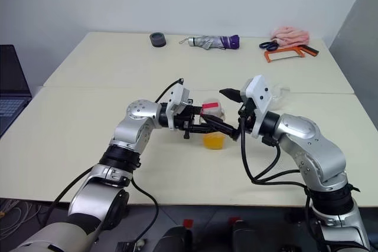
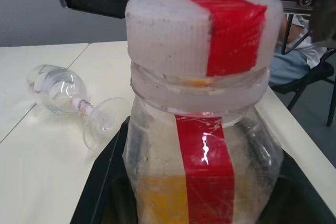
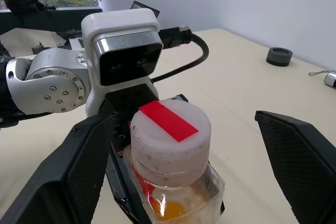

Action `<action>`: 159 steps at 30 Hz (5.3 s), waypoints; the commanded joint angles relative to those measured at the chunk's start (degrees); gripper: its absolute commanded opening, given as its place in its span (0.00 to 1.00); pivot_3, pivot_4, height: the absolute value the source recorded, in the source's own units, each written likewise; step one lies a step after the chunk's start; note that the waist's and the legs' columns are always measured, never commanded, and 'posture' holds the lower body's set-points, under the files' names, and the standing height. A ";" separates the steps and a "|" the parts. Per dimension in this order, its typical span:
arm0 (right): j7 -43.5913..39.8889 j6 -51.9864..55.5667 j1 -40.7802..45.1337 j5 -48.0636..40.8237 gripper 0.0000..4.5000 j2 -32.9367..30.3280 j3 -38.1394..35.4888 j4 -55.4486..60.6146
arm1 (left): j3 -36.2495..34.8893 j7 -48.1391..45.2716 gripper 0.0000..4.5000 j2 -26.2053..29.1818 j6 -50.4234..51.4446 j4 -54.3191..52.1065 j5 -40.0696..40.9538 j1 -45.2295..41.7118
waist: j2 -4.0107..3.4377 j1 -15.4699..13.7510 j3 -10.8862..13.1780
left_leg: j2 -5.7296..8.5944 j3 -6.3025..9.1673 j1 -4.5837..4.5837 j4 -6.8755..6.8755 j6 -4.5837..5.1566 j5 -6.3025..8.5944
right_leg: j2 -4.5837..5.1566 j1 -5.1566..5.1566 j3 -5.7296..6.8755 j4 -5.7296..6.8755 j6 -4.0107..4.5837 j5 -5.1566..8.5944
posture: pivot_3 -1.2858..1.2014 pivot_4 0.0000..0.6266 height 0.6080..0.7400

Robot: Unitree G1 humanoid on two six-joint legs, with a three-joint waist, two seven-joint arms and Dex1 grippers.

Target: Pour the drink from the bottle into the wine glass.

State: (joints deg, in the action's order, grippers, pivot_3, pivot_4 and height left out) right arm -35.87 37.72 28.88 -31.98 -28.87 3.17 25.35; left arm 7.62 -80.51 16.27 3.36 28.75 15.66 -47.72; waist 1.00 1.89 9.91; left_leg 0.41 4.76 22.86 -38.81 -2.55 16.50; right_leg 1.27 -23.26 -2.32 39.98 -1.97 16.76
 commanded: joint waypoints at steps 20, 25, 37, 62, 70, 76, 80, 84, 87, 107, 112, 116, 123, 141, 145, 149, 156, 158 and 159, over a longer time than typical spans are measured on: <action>1.31 -1.50 1.91 3.01 1.00 1.51 -0.22 -0.58 | -0.15 0.47 0.41 0.03 -0.29 -3.54 0.98 0.09 | 0.00 0.01 0.00 | 0.00 0.00 0.00 0.00 0.00 0.00 | 0.00 0.00 0.00 0.00 0.00 0.00 | 0.52 0.24 1.00; 1.67 -1.72 2.36 4.24 1.00 1.96 -0.05 -1.30 | -0.09 0.69 0.41 0.07 -0.29 -3.61 0.95 0.12 | 0.00 0.01 0.00 | -0.01 0.01 -0.01 0.00 0.00 0.00 | 0.00 0.00 0.00 0.00 0.00 0.00 | 0.52 0.24 1.00; -0.02 0.99 1.77 0.10 0.96 3.18 -0.68 0.76 | -0.05 0.82 0.41 0.17 -0.54 -2.97 0.86 -0.21 | 0.00 0.01 0.00 | -0.01 0.00 0.00 0.00 0.00 0.00 | 0.01 0.00 0.00 0.00 0.00 0.00 | 0.52 0.24 1.00; 0.45 -0.95 -2.03 -8.09 0.41 4.62 -6.62 7.36 | 0.14 1.34 0.40 0.62 0.45 -4.87 1.61 1.30 | 0.00 0.00 0.00 | -0.06 0.02 0.00 0.00 0.00 0.00 | 0.03 0.00 0.00 0.01 0.00 0.00 | 0.52 0.24 1.00; 0.25 -8.70 -3.18 3.62 0.39 -0.91 -2.45 9.22 | 0.36 1.49 0.40 0.46 0.59 -4.84 1.84 1.38 | -0.02 0.03 -0.01 | 0.03 0.00 -0.01 0.00 0.00 0.00 | -0.02 0.00 0.01 -0.01 0.00 0.00 | 0.52 0.24 1.00; 1.44 -6.51 -9.16 1.10 0.39 -2.85 -9.74 10.45 | -0.13 2.29 0.40 0.54 0.45 -4.49 1.75 1.48 | -0.01 -0.14 0.00 | 0.00 0.02 0.00 0.00 0.00 0.00 | 0.02 0.02 0.01 -0.01 0.00 0.00 | 0.52 0.24 1.00; 2.70 -9.28 -20.53 4.10 0.39 -3.63 -15.02 6.30 | -0.72 3.07 0.40 0.99 0.54 -4.33 2.15 1.61 | 0.02 -0.38 -0.01 | 0.01 0.02 0.02 -0.01 0.00 0.00 | 0.09 0.08 0.00 -0.03 0.00 0.00 | 0.52 0.24 1.00; 4.74 -15.91 -30.59 12.31 0.39 -3.29 -15.33 -3.34 | -1.37 3.72 0.40 1.31 0.95 -4.41 2.54 1.58 | 0.02 -0.28 -0.01 | 0.06 -0.16 -0.02 -0.01 0.00 0.00 | 0.06 0.11 -0.01 -0.02 0.00 0.00 | 0.52 0.24 1.00; 5.73 -17.05 -34.17 13.51 0.39 -1.55 -15.44 -8.49 | -2.11 4.40 0.40 1.65 1.15 -4.22 2.63 1.27 | 0.00 0.12 -0.01 | 0.06 -0.21 -0.07 0.00 0.00 0.00 | -0.03 0.08 -0.08 0.01 0.00 0.00 | 0.52 0.24 1.00; -1.17 -4.09 -12.20 6.07 1.00 -4.90 -2.44 3.31 | -17.51 39.49 0.40 10.03 -6.41 13.70 -3.78 -4.60 | 0.01 0.80 0.01 | -0.07 -0.04 -0.18 -0.01 0.00 0.00 | -0.16 0.09 -0.07 0.06 -0.02 0.00 | 0.52 0.24 1.00; 1.81 -2.71 -0.12 10.69 1.00 3.32 6.96 -4.48 | -19.61 47.66 0.40 11.08 -8.07 19.16 -4.58 -5.68 | 0.06 0.53 0.01 | -0.03 0.04 -0.01 -0.02 -0.04 -0.02 | 0.03 -0.03 0.03 0.01 0.00 -0.01 | 0.52 0.24 1.00; 2.29 -3.54 4.90 13.83 1.00 7.75 10.87 -9.34 | -20.80 51.26 0.40 11.92 -9.35 22.76 -4.78 -6.54 | 0.16 -0.11 0.03 | 0.02 0.06 0.09 -0.04 -0.18 -0.10 | 0.29 -0.08 0.05 0.00 0.00 -0.01 | 0.52 0.24 1.00; 2.37 -5.38 8.88 17.35 1.00 12.84 13.33 -13.86 | -21.62 54.07 0.48 11.91 -9.36 27.65 -4.86 -6.92 | 0.17 -0.05 0.03 | 0.06 0.05 0.06 -0.02 -0.23 -0.13 | 0.30 -0.09 0.09 0.02 -0.02 -0.02 | 0.52 0.24 1.00; 2.23 -2.32 3.80 18.07 1.00 12.71 13.39 -8.86 | -20.72 56.60 0.99 9.47 -12.16 21.76 -5.99 2.48 | 0.18 0.46 0.03 | 0.03 0.02 0.04 0.00 -0.20 -0.11 | 0.20 -0.12 0.07 0.06 -0.01 -0.03 | 0.52 0.24 1.00; 2.29 -1.47 1.52 17.84 1.00 11.78 12.99 -6.53 | -21.28 59.77 0.99 8.79 -12.92 17.68 -6.08 6.40 | 0.18 0.41 0.02 | -0.01 0.02 0.03 0.00 -0.07 -0.03 | 0.23 -0.12 0.04 0.08 -0.01 -0.03 | 0.52 0.24 1.00; 2.65 -0.07 -0.71 17.18 1.00 10.61 11.85 -4.02 | -21.29 62.45 0.99 8.40 -12.83 12.78 -6.37 10.28 | 0.18 0.32 0.02 | -0.03 0.04 0.03 0.00 -0.03 -0.02 | 0.24 -0.12 0.04 0.08 0.00 -0.03 | 0.52 0.24 1.00; 4.02 3.85 -4.82 15.56 1.00 8.03 7.91 2.15 | -20.62 64.45 0.99 7.42 -9.44 0.09 -6.70 19.23 | 0.19 0.00 0.01 | -0.05 0.03 0.02 0.01 -0.02 -0.01 | 0.28 -0.11 0.03 0.07 -0.01 -0.03 | 0.52 0.24 1.00; 4.84 4.75 -5.60 14.78 1.00 7.68 5.61 3.90 | -20.55 64.51 0.99 6.92 -7.81 -4.87 -6.36 22.41 | 0.19 -0.01 0.01 | -0.05 0.04 0.02 0.01 -0.02 -0.01 | 0.29 -0.10 0.03 0.07 -0.01 -0.03 | 0.52 0.24 1.00; 5.62 4.68 -5.99 14.60 1.00 7.62 4.10 4.59 | -20.67 64.42 0.99 6.69 -6.97 -7.62 -6.05 24.42 | 0.19 0.01 0.01 | -0.05 0.03 0.02 0.01 -0.02 -0.01 | 0.29 -0.10 0.03 0.07 -0.01 -0.03 | 0.52 0.24 1.00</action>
State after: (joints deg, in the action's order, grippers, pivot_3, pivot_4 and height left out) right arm -31.53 42.54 23.12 -16.39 -21.13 10.81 26.34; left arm -12.85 -16.37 22.85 -4.55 26.73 8.99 -25.02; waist 1.18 1.90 9.92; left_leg 0.35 4.79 22.88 -38.80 -2.56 16.49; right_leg 1.56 -23.35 -2.30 40.02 -1.98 16.73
